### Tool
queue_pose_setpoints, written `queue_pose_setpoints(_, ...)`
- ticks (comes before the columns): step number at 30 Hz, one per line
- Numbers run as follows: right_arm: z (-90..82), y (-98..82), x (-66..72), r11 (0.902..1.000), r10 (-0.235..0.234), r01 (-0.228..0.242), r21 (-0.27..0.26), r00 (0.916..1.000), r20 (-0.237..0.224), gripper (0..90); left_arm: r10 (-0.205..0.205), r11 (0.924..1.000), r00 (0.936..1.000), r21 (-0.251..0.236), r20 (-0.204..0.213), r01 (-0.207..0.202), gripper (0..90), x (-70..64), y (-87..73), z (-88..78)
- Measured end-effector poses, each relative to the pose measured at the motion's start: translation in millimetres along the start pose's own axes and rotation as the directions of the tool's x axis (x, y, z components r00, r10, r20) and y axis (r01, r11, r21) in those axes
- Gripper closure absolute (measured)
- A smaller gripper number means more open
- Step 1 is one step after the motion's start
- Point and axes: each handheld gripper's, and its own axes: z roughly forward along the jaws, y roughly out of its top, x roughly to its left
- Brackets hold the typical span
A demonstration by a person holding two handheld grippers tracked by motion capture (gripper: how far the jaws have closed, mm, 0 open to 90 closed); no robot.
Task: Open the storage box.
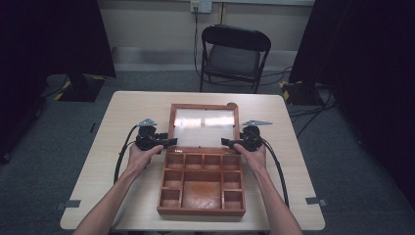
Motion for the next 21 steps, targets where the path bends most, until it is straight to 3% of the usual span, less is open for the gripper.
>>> queue_pose_setpoints(16,2.8,-3.5,-3.3,0.9997,0.016,-0.016,0.018,0.9997,0.019,14.2,-0.056,0.998,0.9981,0.032,0.024,0.055,34.7,2.9,-4.3,5.8)
queue_pose_setpoints(21,2.5,-4.5,-3.9,0.9996,0.017,-0.018,0.021,0.999,0.04,13.2,-0.094,0.9952,0.9942,0.031,0.052,0.093,33.9,7.0,-6.8,8.0)
